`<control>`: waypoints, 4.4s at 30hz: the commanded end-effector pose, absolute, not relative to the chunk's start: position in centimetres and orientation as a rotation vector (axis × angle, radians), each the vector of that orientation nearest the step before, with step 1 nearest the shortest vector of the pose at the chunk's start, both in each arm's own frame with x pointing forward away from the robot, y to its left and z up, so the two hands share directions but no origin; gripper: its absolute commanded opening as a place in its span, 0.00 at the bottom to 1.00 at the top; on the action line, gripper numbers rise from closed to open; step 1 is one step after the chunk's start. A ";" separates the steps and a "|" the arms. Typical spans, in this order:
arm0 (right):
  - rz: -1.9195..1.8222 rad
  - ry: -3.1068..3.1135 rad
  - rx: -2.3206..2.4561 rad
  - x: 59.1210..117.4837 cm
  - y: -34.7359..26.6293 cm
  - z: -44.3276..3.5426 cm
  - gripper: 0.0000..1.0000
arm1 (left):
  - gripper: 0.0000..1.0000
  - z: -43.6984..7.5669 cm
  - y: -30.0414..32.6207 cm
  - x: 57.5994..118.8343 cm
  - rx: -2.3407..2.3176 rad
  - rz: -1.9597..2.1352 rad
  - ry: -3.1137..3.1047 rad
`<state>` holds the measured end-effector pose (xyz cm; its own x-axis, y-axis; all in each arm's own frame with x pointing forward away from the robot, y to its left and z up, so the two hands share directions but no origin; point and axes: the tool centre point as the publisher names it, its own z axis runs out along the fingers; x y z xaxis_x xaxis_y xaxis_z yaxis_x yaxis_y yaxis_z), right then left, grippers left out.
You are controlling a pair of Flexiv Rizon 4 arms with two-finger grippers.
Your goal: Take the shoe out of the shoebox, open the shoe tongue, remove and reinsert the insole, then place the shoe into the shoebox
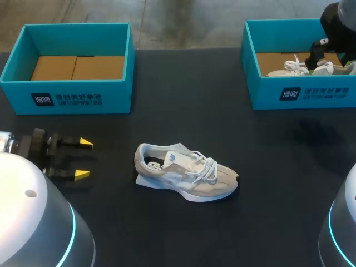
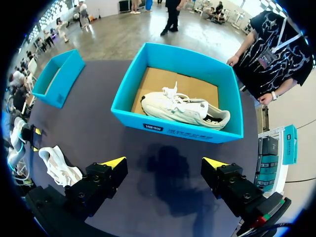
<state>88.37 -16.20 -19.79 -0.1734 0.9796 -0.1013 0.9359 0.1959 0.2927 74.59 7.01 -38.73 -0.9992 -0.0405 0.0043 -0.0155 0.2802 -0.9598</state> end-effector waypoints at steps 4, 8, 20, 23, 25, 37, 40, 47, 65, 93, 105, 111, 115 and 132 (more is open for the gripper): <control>0.240 2.210 1.822 88.4 -16.3 -19.8 1.00 | 1.00 -39.3 5.3 75.4 0.006 -1.887 2.521; 0.240 2.210 1.822 88.4 -16.3 -19.8 1.00 | 1.00 -39.4 4.1 75.8 0.061 -1.894 2.542; 0.240 2.210 1.822 88.4 -16.3 -19.8 1.00 | 1.00 -39.1 0.4 76.2 0.205 -1.919 2.585; 0.240 2.210 1.822 88.4 -16.3 -19.8 1.00 | 1.00 -39.0 -0.3 76.1 0.216 -1.925 2.594; 0.240 2.210 1.822 88.4 -16.3 -19.8 1.00 | 1.00 -38.9 -0.9 75.9 0.221 -1.922 2.598; 0.240 2.210 1.822 88.4 -16.3 -19.8 1.00 | 1.00 -38.8 -2.8 74.5 0.177 -1.940 2.581; 0.240 2.210 1.822 88.4 -16.3 -19.8 1.00 | 1.00 -38.9 -3.2 74.3 0.167 -1.942 2.574; 0.240 2.210 1.822 88.4 -16.3 -19.8 1.00 | 1.00 -39.1 -4.0 74.3 0.155 -1.952 2.570; 0.240 2.210 1.822 88.4 -16.3 -19.8 1.00 | 1.00 -40.4 -7.0 74.2 0.175 -2.001 2.565; 0.240 2.210 1.822 88.4 -16.3 -19.8 1.00 | 1.00 -41.4 -9.7 74.2 0.210 -2.045 2.593; 0.240 2.210 1.822 88.4 -16.3 -19.8 1.00 | 0.00 -41.2 -9.8 73.7 0.218 -2.054 2.579; 0.240 2.210 1.822 88.4 -16.3 -19.8 1.00 | 0.00 -40.7 -9.4 73.1 0.199 -2.061 2.514; 0.240 2.210 1.822 88.4 -16.3 -19.8 1.00 | 0.00 -40.6 -9.0 73.2 0.148 -2.054 2.481; 0.240 2.210 1.822 88.4 -16.3 -19.8 1.00 | 0.00 -40.2 -7.2 73.5 0.002 -2.058 2.338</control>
<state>88.37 -16.20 -19.79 -0.1734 0.9796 -0.1013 0.9359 0.1959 0.2927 74.07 -7.38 -40.51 -0.9996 0.0227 -0.0149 0.0178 0.1306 -0.9913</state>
